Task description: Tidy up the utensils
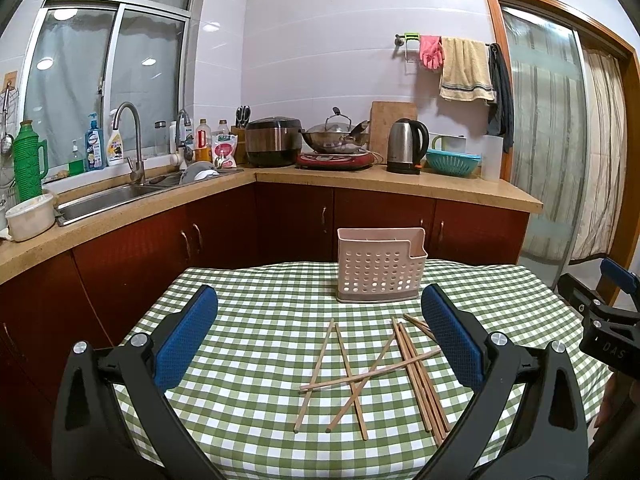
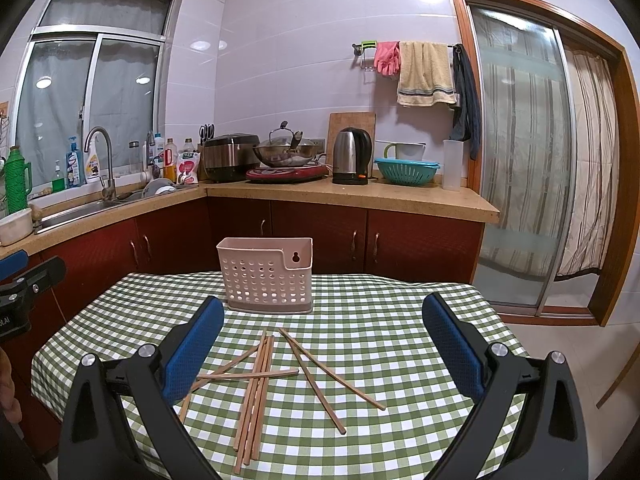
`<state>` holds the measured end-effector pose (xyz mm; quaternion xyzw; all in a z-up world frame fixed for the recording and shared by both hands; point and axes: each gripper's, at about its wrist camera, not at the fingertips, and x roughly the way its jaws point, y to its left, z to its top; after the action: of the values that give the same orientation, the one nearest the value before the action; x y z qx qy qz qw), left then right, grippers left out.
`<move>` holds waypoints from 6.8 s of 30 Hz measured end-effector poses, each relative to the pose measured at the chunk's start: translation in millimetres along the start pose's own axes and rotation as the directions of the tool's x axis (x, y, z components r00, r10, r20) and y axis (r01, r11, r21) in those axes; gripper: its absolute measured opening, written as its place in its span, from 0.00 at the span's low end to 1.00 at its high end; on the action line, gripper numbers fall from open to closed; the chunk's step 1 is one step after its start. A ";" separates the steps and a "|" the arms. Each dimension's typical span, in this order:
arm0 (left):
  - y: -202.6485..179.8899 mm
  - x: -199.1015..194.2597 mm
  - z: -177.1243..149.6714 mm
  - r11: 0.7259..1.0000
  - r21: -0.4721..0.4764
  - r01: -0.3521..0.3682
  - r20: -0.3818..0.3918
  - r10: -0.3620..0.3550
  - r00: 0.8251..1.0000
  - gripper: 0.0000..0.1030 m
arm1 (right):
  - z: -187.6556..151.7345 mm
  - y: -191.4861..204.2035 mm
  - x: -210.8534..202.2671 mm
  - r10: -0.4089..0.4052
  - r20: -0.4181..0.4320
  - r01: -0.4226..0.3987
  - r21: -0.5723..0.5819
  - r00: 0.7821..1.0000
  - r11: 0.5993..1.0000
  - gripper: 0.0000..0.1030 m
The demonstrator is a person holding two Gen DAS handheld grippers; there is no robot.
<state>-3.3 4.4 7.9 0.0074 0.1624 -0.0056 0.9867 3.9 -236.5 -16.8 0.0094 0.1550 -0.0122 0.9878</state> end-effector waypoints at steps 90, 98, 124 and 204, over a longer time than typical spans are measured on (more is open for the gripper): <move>13.5 187.5 -121.0 0.992 0.109 0.063 -0.357 -0.020 0.934 0.82 | -93.9 -11.4 144.9 0.082 -0.363 -0.056 0.082 0.928 0.995 0.94; 19.5 202.3 -131.3 0.989 0.088 0.117 -0.413 -0.070 0.908 0.71 | -96.4 -5.8 155.3 0.098 -0.379 -0.072 0.081 0.920 0.994 0.94; 8.7 198.2 -139.5 0.938 0.058 0.341 -0.448 -0.281 0.849 0.44 | -102.1 -3.7 160.9 0.109 -0.398 -0.081 0.089 0.911 0.993 0.94; 16.3 136.1 -116.0 0.951 0.050 0.304 -0.268 -0.280 0.922 0.06 | -148.8 -21.5 127.5 0.091 -0.339 -0.120 -0.066 0.936 0.991 0.16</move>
<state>88.7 21.5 -145.4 0.0287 0.2879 -0.1590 0.9439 79.2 -257.4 -197.8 -0.0226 0.3206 0.0493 0.9456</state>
